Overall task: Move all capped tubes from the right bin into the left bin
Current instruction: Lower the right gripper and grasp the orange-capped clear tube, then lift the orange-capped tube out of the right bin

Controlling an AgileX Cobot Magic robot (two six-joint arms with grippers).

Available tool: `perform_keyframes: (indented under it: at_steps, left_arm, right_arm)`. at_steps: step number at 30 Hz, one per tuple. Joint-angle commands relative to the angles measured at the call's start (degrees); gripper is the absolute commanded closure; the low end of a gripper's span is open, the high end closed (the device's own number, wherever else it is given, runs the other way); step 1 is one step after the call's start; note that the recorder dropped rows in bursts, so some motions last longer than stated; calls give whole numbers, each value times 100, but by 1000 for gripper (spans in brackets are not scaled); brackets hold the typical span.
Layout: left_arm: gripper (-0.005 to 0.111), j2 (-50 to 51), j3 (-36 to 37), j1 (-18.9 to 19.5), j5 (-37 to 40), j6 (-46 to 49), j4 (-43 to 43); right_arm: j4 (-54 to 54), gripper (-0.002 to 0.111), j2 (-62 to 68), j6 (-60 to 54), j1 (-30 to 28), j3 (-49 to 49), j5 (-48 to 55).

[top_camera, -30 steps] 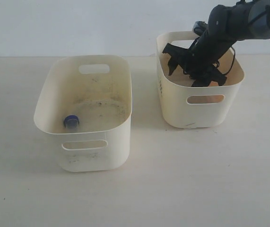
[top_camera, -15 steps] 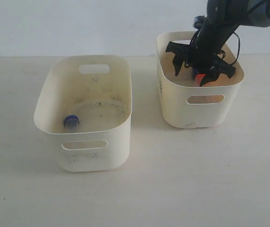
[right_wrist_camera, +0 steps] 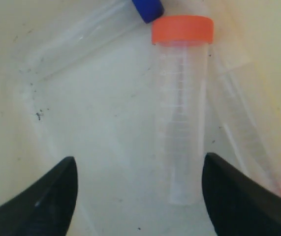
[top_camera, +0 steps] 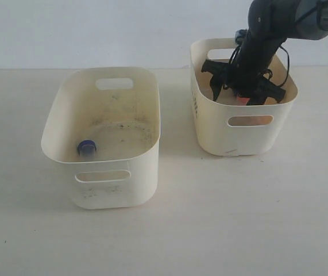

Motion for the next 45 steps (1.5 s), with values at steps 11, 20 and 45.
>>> perform_keyframes:
  at_steps: [11,20,45]
  left_arm:
    - [103,-22,15,-23,3,-12,-50]
    - [103,-22,15,-23,3,-12,-50]
    - [103,-22,15,-23,3,-12,-50]
  right_arm:
    - [-131,42,323,-109,-19,-36,-39]
    - [-131,61,323,-316,-19,-36,-170]
    - [-131,108,-113,-1203,-19,-561,248]
